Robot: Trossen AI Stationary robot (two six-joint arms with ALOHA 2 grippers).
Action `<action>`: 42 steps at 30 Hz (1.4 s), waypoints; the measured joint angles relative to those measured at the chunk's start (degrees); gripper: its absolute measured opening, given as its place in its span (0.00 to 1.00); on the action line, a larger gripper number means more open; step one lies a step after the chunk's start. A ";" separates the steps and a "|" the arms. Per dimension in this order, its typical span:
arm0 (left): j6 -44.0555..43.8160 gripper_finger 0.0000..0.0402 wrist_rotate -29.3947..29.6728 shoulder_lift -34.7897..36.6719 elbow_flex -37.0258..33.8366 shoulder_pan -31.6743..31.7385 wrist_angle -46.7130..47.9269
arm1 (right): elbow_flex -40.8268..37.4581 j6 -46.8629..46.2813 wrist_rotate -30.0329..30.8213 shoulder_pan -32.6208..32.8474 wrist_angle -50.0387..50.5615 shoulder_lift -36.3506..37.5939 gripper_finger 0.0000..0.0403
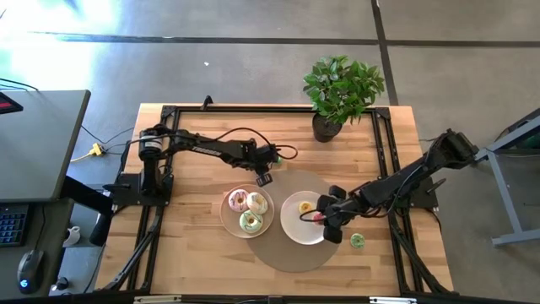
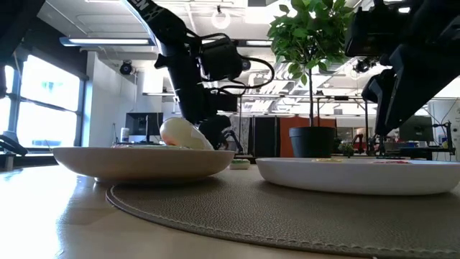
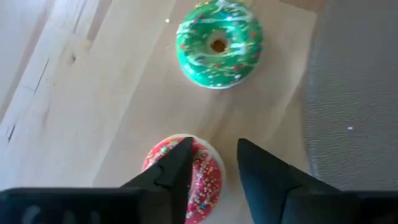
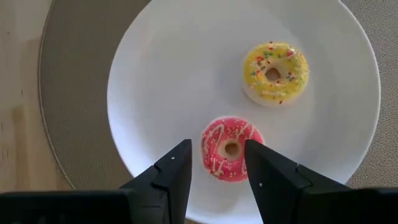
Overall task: Pick & Place donuts
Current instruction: Put the small pink donut on the white plate
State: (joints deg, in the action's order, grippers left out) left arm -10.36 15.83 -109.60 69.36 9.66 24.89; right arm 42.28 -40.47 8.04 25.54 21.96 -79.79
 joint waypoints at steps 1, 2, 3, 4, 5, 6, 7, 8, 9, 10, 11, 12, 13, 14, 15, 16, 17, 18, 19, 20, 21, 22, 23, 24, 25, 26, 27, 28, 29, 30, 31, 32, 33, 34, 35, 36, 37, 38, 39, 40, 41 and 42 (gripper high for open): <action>-0.03 0.28 -0.23 0.00 0.00 0.18 0.49 | 0.00 0.00 0.06 0.00 0.02 0.00 0.36; 0.02 0.25 0.02 0.00 0.00 0.57 1.15 | 0.00 0.00 0.15 0.00 0.00 0.00 0.36; 0.02 0.21 0.07 0.00 0.00 0.98 1.69 | 0.00 0.00 0.15 0.00 -0.02 0.00 0.36; 0.17 0.17 0.11 0.00 0.02 1.27 2.19 | 0.00 0.00 0.17 0.02 -0.02 0.00 0.36; 0.57 0.13 0.18 0.00 0.02 1.67 2.82 | 0.00 0.00 0.15 0.00 -0.05 0.00 0.36; 0.97 0.08 0.14 0.02 0.02 2.04 3.14 | 0.00 0.00 0.18 0.02 -0.12 0.00 0.36; 1.03 0.04 -0.02 0.02 0.02 2.37 3.17 | 0.00 0.00 0.29 0.00 -0.13 0.00 0.36; 1.03 0.02 -0.02 0.02 0.02 2.59 3.26 | 0.00 0.00 0.43 0.01 -0.13 0.00 0.36; 1.03 0.02 -0.15 0.02 0.02 2.73 3.26 | 0.00 0.00 0.43 0.01 -0.15 0.00 0.36; 1.08 0.03 -0.41 0.09 0.02 2.77 3.22 | 0.00 -0.01 0.41 0.00 -0.16 0.00 0.36; 1.08 0.03 -0.59 0.37 0.00 2.75 3.25 | 0.00 -0.43 0.41 0.00 -0.16 0.00 0.36; 1.08 0.03 -0.98 0.63 0.04 2.69 3.40 | 0.00 -1.44 0.43 0.00 -0.16 0.00 0.36; 1.07 0.02 -1.87 0.70 0.40 2.49 3.70 | 0.00 -2.68 0.43 0.01 -0.16 0.00 0.36; 1.06 0.01 -3.01 0.70 1.01 1.91 3.73 | 0.00 -3.80 0.41 0.00 -0.13 0.05 0.36; 1.04 0.01 -3.96 0.70 1.82 1.37 3.71 | 0.00 -4.47 0.37 0.02 -0.06 0.25 0.36; 1.14 0.01 -5.31 0.70 2.85 0.63 3.65 | 0.00 -4.55 0.30 0.01 0.02 0.45 0.36; 1.57 0.01 -6.57 0.70 3.94 -0.43 3.39 | 0.00 -4.52 0.16 0.02 0.02 0.77 0.36; 2.21 0.01 -7.81 0.70 5.03 -1.48 3.11 | 0.00 -4.52 0.02 0.13 0.12 1.18 0.36; 3.05 0.01 -8.75 0.70 6.11 -2.59 3.18 | 0.00 -4.56 0.00 0.19 0.33 1.59 0.36; 4.06 0.01 -9.22 0.70 7.11 -3.81 3.17 | 0.00 -4.57 0.07 0.20 0.37 2.06 0.36; 5.41 0.01 -9.40 0.70 8.05 -5.13 2.63 | 0.00 -4.55 0.20 0.23 0.37 2.57 0.36; 6.90 0.01 -9.37 0.70 8.78 -6.48 1.67 | 0.00 -4.55 0.32 0.24 0.40 3.03 0.36; 8.38 0.00 -9.31 0.70 9.40 -7.90 0.57 | 0.00 -4.55 0.40 0.24 0.43 3.54 0.36; 9.53 0.00 -9.05 0.70 9.87 -9.38 -0.53 | 0.00 -4.55 0.48 0.24 0.43 4.01 0.36; 10.40 0.00 -9.09 0.70 10.15 -10.77 -1.67 | 0.00 -4.55 0.72 0.24 0.46 4.44 0.36; 11.20 0.00 -9.11 0.70 10.42 -12.28 -2.52 | 0.00 -4.55 1.16 0.24 0.44 4.92 0.36; 11.44 0.00 -9.11 0.70 10.61 -13.59 -3.47 | 0.00 -4.52 1.55 0.24 0.47 5.28 0.36; 11.49 0.00 -9.27 0.70 10.64 -14.82 -4.66 | 0.00 -4.52 1.92 0.24 0.46 5.59 0.36; 11.46 0.00 -9.38 0.72 10.67 -15.94 -5.40 | 0.00 -4.52 2.20 0.24 0.46 5.85 0.36; 11.38 0.00 -9.43 0.72 10.67 -16.90 -5.72 | 0.00 -4.39 2.56 0.24 0.48 6.06 0.36; 11.18 0.00 -9.35 0.72 10.67 -17.77 -5.87 | 0.00 -4.19 2.71 0.24 0.47 6.13 0.36; 10.91 0.00 -9.27 0.52 10.67 -18.52 -6.00 | 0.00 -4.08 2.73 0.24 0.44 6.14 0.36; 10.24 0.00 -9.27 -0.20 10.70 -19.04 -6.88 | 0.00 -3.75 2.75 0.24 0.48 6.14 0.36; 9.57 0.00 -9.29 -1.20 10.86 -19.53 -8.14 | 0.00 -3.03 2.75 0.24 0.48 6.14 0.36; 9.00 0.01 -9.29 -2.30 10.86 -19.95 -8.79 | 0.00 -2.25 2.75 0.24 0.43 6.14 0.36; 8.69 0.01 -9.31 -3.17 10.64 -20.32 -8.77 | 0.00 -1.51 2.77 0.24 0.43 6.14 0.36; 8.60 0.03 -9.36 -3.57 10.52 -20.57 -8.63 | 0.00 -0.93 3.01 0.21 0.43 6.14 0.36; 8.60 0.04 -9.28 -3.76 10.51 -20.73 -9.23 | 0.00 -0.37 3.35 0.22 0.31 6.14 0.36; 8.56 0.06 -9.35 -3.97 10.67 -20.75 -10.40 | 0.00 0.16 3.64 0.22 0.23 6.14 0.36; 8.48 0.08 -9.33 -4.27 10.90 -20.74 -11.19 | 0.00 0.36 3.89 0.20 0.13 6.14 0.36; 8.20 0.11 -9.33 -4.61 10.90 -20.68 -11.19 | 0.00 0.45 4.14 0.20 0.07 6.14 0.36; 7.61 0.14 -9.33 -5.02 10.79 -20.61 -10.70 | 0.00 0.45 4.42 0.20 0.11 6.14 0.36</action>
State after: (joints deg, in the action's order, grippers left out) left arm -2.75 6.50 -114.62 80.15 -10.96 14.18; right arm 42.28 -40.01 12.45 25.74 22.07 -73.65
